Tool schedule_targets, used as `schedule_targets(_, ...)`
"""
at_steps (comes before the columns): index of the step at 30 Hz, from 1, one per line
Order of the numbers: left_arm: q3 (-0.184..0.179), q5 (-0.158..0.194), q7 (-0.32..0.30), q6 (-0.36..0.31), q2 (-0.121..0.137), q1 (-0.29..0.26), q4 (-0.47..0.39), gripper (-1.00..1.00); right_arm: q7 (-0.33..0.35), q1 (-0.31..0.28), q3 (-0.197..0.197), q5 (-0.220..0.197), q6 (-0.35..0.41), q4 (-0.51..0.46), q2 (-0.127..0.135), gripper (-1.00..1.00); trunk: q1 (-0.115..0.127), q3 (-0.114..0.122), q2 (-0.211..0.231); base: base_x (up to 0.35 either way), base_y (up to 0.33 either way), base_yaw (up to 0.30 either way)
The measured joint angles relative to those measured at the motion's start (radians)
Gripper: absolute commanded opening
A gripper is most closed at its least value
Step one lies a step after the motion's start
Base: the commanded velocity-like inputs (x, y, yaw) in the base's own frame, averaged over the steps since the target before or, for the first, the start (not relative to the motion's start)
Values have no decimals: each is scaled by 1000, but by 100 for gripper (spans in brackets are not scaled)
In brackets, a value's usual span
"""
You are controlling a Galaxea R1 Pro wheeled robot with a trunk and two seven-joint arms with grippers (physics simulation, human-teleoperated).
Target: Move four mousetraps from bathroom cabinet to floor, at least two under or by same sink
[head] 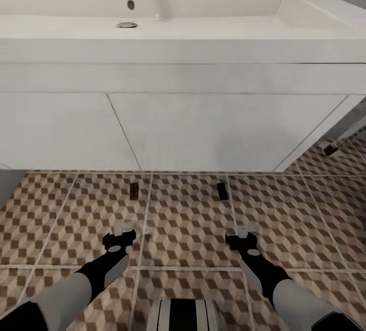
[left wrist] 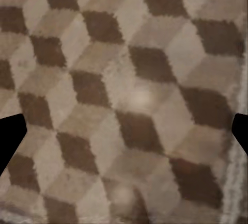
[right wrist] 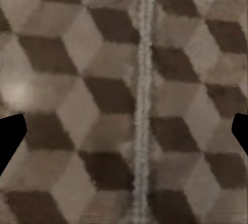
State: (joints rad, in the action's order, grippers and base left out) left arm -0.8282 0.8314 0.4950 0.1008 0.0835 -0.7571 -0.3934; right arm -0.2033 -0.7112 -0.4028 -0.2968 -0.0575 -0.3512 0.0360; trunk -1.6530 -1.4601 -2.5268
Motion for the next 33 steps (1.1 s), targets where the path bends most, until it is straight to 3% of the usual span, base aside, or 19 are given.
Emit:
schedule_targets(16, 0, 0, 0, 0, -1, 0, 2, 100, 0, 0, 0, -1, 0, 0, 0, 100, 0, 0, 0, -321, 0, 0)
schedule_targets(33, 0, 0, 0, 0, -4, 0, 3, 100, 0, 0, 0, 0, 0, 0, 0, 100, 1, 0, 0, -37, 0, 0)
